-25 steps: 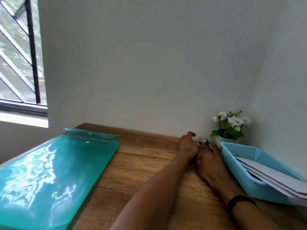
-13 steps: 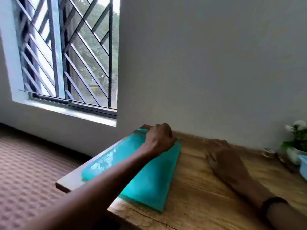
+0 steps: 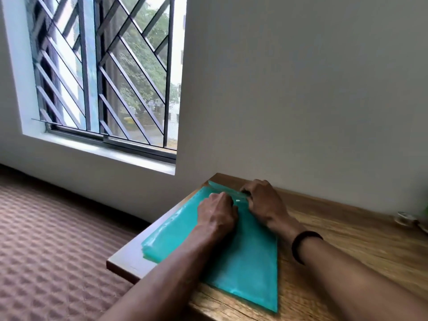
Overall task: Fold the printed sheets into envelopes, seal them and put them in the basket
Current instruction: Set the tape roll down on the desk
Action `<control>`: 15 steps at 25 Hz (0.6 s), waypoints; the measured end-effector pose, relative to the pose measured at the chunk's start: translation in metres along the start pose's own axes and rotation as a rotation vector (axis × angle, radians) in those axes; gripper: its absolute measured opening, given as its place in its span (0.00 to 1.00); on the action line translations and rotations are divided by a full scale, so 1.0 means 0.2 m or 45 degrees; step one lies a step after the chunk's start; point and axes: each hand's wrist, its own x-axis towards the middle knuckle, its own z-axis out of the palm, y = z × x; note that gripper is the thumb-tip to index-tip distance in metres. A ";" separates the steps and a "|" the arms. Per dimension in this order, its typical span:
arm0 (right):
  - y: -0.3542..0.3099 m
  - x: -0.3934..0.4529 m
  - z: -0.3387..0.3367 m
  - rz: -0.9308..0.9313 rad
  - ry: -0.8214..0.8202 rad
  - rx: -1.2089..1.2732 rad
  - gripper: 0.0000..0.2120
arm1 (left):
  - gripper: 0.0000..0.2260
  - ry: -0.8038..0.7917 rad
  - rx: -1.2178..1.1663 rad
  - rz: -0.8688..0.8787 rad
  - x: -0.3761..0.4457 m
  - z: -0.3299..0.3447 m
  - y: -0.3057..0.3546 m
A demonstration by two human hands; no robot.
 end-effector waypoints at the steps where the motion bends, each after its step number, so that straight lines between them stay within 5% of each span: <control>1: 0.00 -0.01 0.02 -0.010 0.011 0.005 0.15 | 0.16 0.006 0.000 0.000 0.01 0.00 0.00; 15: -0.06 -0.05 -0.01 -0.156 -0.123 -0.253 0.13 | 0.14 0.062 -0.024 -0.031 0.01 0.01 -0.01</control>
